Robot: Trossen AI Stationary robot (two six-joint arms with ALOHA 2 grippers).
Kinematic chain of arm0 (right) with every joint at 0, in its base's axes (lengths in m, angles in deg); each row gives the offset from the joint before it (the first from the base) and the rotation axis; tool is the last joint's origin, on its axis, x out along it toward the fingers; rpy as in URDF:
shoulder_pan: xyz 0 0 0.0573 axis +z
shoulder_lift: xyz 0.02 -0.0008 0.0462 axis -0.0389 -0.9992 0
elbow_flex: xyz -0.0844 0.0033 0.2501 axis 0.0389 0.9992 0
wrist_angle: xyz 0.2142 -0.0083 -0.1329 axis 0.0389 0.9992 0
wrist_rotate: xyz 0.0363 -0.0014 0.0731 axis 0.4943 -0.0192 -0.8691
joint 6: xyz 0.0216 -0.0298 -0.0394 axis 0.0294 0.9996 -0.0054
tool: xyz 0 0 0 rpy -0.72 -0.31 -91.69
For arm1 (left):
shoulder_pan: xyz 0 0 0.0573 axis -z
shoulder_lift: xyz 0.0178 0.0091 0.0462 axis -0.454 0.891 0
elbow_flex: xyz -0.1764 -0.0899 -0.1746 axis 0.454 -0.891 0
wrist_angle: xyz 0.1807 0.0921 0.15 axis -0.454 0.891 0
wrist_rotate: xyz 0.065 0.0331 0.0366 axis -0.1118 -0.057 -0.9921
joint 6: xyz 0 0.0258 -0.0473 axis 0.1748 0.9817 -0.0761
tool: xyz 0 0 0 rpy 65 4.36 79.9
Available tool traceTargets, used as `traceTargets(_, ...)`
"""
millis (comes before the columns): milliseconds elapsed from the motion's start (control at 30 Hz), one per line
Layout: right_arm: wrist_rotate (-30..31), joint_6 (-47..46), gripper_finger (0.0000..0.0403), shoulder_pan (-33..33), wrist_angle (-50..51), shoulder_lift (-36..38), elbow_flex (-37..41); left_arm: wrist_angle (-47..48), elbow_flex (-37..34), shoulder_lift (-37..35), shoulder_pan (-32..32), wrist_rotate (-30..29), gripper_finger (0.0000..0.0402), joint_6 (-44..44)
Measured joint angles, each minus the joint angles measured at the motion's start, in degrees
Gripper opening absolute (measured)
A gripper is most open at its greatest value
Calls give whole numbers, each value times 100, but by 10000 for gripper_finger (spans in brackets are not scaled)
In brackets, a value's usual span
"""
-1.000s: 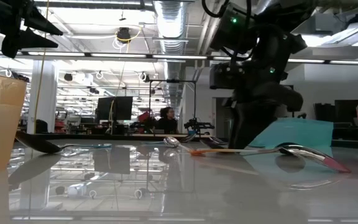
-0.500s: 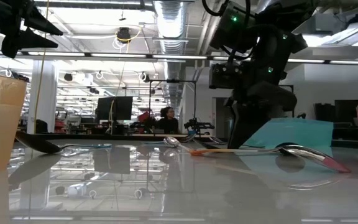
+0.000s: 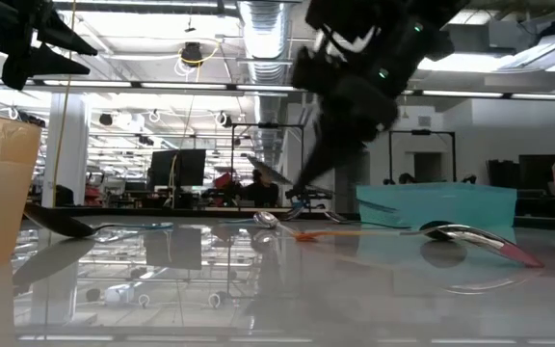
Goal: Sort silverware by color (type)
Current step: Put the black spoon into the orange bin
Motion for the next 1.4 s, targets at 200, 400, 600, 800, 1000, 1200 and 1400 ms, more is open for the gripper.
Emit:
traceTargets(200, -18, 183, 0, 81, -1658, -1, -122, 0, 0, 0, 1, 0, 184, 0)
traceTargets(400, -76, 424, 0, 226, -3965, -42, -133, 2, 0, 2, 0, -10, 184, -87)
traceTargets(600, -68, 409, 0, 229, -4869, -44, -275, 0, 0, 2, 1, -62, 184, -99)
traceTargets(800, -490, 454, 0, 383, -4715, -830, -1378, -2, 0, 2, -1, -247, 184, -144)
traceTargets(1000, -1229, 708, 0, 511, -4296, -1822, -3017, 7, 0, 3, 0, -277, 184, -283)
traceTargets(1200, -2009, 670, 0, 505, -3603, -2805, -4525, 21, 0, 2, 0, -183, 184, -380)
traceTargets(1400, -2629, 521, 0, 620, -3029, -3724, -5949, 23, 0, 2, 0, -179, 184, -399)
